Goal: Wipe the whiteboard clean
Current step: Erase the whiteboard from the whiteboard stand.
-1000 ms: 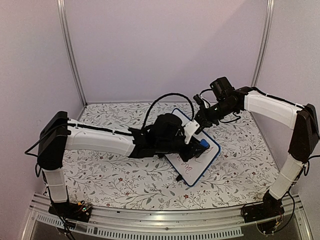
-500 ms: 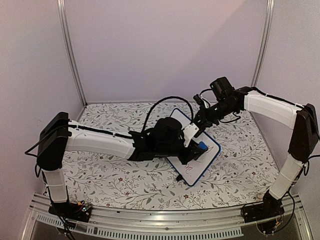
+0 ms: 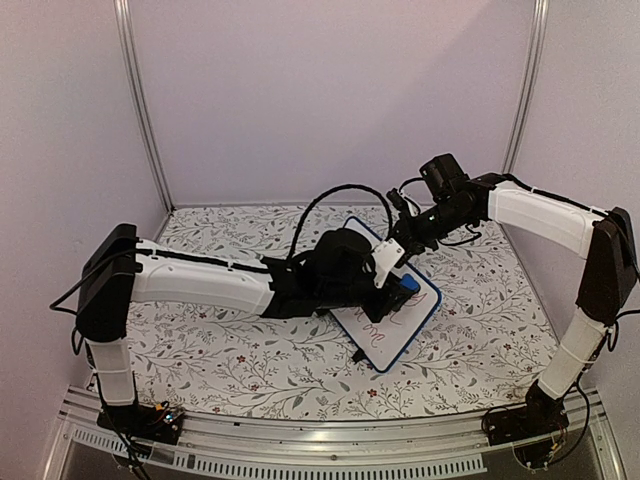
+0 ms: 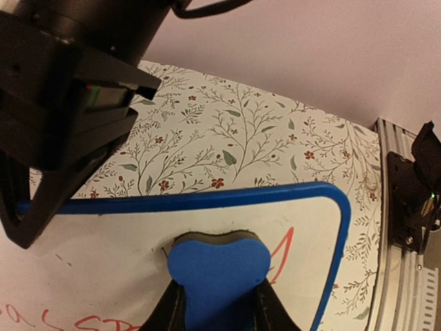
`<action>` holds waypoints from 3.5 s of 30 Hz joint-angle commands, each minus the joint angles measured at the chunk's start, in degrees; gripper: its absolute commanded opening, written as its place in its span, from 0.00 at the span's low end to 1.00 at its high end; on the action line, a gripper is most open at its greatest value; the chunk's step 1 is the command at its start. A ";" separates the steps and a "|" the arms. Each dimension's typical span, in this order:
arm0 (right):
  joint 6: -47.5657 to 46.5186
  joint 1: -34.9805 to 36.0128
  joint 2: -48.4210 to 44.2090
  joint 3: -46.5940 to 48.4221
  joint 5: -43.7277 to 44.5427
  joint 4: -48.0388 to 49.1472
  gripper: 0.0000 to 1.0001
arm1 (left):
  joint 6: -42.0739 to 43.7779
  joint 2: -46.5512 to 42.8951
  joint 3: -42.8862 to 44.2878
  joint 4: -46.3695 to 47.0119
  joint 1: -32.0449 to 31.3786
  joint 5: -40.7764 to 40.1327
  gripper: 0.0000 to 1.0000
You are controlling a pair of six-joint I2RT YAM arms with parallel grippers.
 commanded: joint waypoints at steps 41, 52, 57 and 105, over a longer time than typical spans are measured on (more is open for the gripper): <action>1.84 2.15 1.26 -2.05 -1.18 -0.20 0.00 | 1.67 0.88 -3.43 0.55 -2.17 -2.04 0.00; 1.95 2.15 1.39 -2.05 -1.36 -0.16 0.00 | 0.95 -0.99 -9.16 0.40 -2.06 -4.22 0.00; 1.74 2.15 1.39 -1.80 -1.23 -0.55 0.00 | 1.04 -1.28 -9.74 0.40 -1.60 -4.52 0.00; 1.78 2.26 1.13 -2.05 -1.27 -0.25 0.00 | 2.38 -2.04 -8.66 3.91 -1.26 3.22 0.00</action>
